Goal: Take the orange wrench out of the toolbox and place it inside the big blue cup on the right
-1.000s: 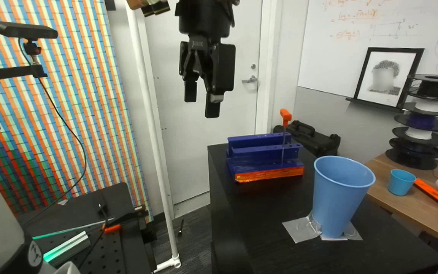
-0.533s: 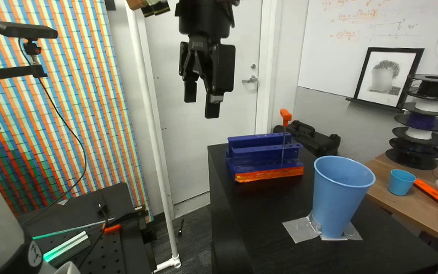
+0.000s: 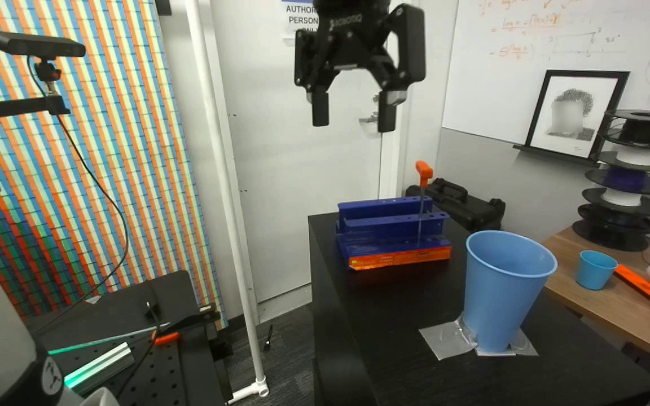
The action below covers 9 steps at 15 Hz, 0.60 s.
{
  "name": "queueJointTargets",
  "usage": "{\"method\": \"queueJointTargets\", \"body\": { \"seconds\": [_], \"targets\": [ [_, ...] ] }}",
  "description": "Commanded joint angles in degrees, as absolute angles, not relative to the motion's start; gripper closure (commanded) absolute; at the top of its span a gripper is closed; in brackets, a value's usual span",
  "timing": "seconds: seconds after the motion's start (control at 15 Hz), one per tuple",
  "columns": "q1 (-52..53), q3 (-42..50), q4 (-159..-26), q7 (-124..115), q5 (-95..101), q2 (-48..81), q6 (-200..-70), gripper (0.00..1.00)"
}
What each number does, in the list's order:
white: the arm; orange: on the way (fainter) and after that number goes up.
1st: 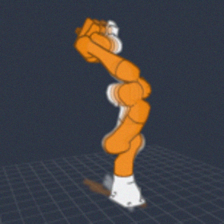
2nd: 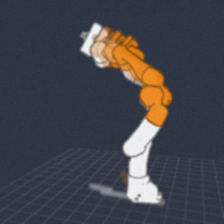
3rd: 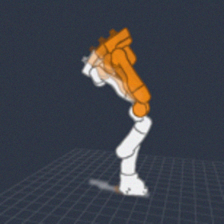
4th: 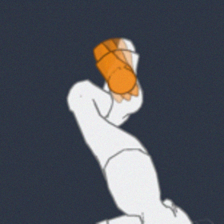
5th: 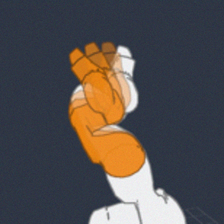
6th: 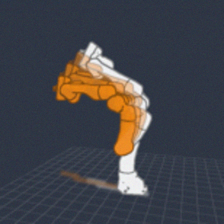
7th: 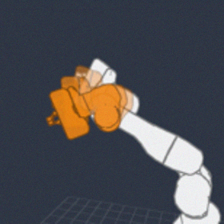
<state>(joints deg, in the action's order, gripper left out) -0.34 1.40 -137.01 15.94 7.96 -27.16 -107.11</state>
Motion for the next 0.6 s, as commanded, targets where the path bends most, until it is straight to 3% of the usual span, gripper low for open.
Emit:
{"method": "queueJointTargets", "body": {
  "seconds": [0.0, 0.53],
  "targets": [
    [1.4, 4.2, -125.5, 27.6, 10.2, -17.1, -107.0, 0.00],
    [2.0, 2.3, -107.8, 50.2, 8.0, 4.5, -109.1, 0.00]
  ]
}}
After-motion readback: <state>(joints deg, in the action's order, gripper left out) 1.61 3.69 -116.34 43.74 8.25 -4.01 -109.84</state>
